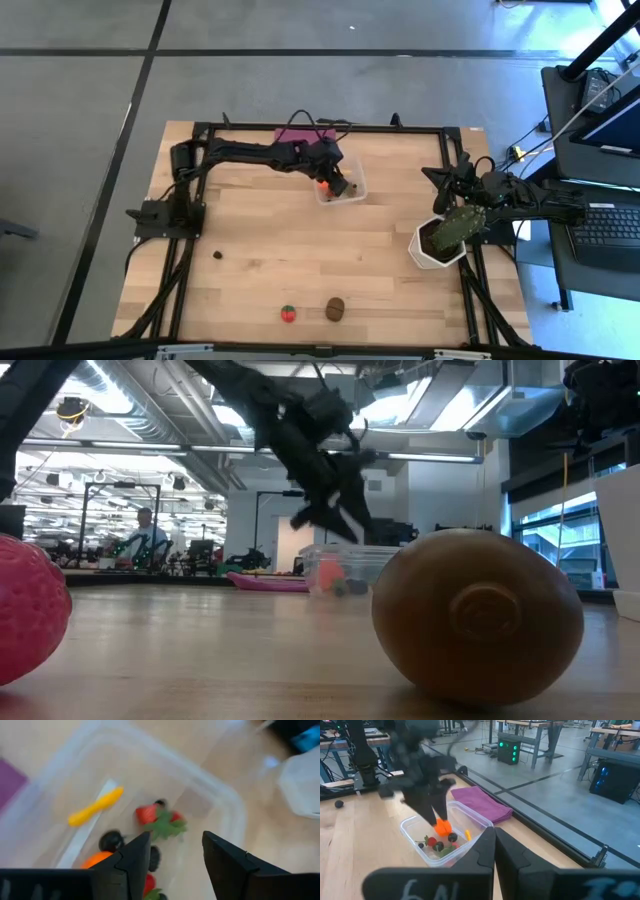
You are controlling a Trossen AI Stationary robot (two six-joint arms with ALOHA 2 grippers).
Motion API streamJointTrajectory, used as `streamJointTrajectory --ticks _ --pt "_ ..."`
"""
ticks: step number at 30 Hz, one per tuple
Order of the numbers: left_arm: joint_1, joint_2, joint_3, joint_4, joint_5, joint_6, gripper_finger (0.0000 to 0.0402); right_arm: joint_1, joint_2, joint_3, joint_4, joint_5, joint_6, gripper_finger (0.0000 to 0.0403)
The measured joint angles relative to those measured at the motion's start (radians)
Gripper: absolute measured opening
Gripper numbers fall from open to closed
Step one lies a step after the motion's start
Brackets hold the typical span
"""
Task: Pick and placing Produce into tupperware
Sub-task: Put the blackberry into the transparent bin
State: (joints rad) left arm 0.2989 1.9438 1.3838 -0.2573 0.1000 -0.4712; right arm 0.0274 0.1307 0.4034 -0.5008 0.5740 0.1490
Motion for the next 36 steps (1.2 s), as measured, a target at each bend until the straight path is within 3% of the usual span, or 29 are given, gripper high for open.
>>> streamJointTrajectory --ticks 4,12,18,23,30,36 --pt "0.000 -0.112 0.003 -0.098 0.029 0.060 0.0201 0.000 0.000 0.000 0.000 0.000 0.000 0.0009" --pt "-0.069 -0.373 0.003 -0.572 0.023 0.157 0.0272 0.000 0.000 0.000 -0.001 0.000 -0.001 0.0009" --pt "-0.162 -0.498 0.002 -0.917 -0.002 0.129 0.0282 0.000 0.000 0.000 -0.001 0.000 -0.001 0.0009" --pt "-0.255 -0.516 0.000 -1.166 -0.008 0.150 0.0275 0.000 0.000 0.000 -0.001 0.000 -0.001 0.0009" --pt "-0.415 -0.516 -0.142 -1.161 -0.002 0.256 0.0265 0.000 0.000 0.000 0.000 0.000 0.000 0.0009" --pt "-0.525 -0.558 -0.372 -0.926 0.085 0.181 0.0254 0.000 0.000 0.000 0.000 0.000 0.003 0.0009"
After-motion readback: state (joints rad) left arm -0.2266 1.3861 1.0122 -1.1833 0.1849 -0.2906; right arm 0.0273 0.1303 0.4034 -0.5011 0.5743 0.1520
